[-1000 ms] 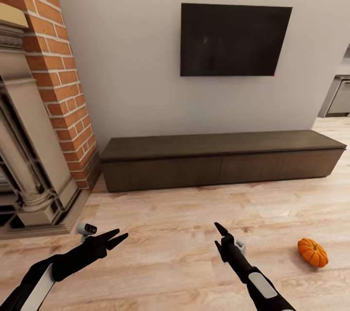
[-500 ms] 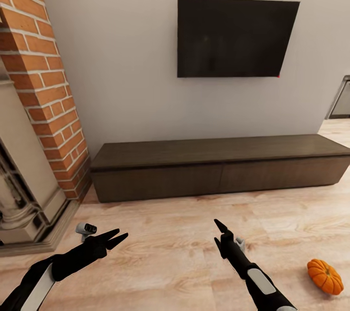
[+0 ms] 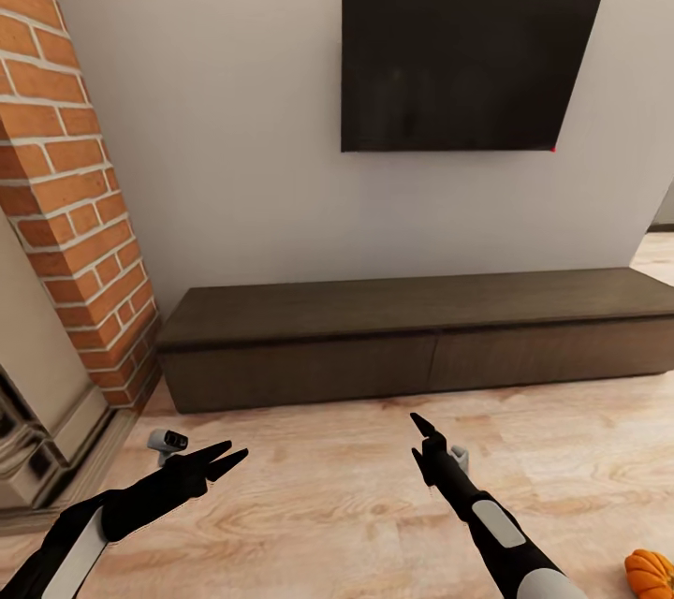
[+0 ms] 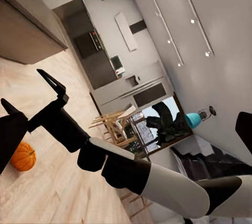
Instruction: Place each of the two pumpkins and all three candles from the living room inside a cabinet in the living room (use any cabinet), then make sure every cabinet is closed, and position the cauldron so it is next to a table in the living room.
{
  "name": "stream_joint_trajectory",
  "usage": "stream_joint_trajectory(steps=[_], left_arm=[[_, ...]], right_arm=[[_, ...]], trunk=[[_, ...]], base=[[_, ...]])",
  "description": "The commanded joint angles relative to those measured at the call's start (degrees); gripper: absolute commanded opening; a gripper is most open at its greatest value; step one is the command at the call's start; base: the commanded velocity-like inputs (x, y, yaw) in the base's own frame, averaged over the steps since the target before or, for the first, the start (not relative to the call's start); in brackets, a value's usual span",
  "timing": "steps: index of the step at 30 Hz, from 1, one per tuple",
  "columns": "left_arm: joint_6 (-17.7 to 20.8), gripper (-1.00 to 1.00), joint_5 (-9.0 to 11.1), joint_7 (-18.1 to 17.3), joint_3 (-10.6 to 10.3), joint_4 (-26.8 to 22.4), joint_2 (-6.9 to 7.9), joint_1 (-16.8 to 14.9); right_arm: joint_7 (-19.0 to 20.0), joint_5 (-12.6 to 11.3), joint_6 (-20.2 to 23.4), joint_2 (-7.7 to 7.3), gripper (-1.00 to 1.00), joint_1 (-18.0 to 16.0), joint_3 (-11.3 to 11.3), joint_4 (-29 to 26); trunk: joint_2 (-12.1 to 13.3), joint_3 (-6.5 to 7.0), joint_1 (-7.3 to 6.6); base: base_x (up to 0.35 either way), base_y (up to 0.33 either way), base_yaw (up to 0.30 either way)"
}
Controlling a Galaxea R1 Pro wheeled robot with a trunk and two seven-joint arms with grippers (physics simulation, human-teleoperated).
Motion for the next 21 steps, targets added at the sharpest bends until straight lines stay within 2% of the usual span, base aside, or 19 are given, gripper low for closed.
stream_joint_trajectory(steps=[1,21], left_arm=[[0.6,1.00,0.2,-0.1,0.0,0.0,0.02,0.0],[0.6,1.00,0.3,-0.3,0.1,0.0,0.01,0.0]], right_arm=[[0.0,-0.5,0.5,0.03,1.00,0.0,-0.3,0.0],[0.1,0.1,0.4,0.06,1.00,0.0,-0.3,0.0]], trunk=[[0.0,-0.06,0.02],[0.0,-0.06,0.02]], base=[[0.324,0.000,0.000],[0.325,0.000,0.000]])
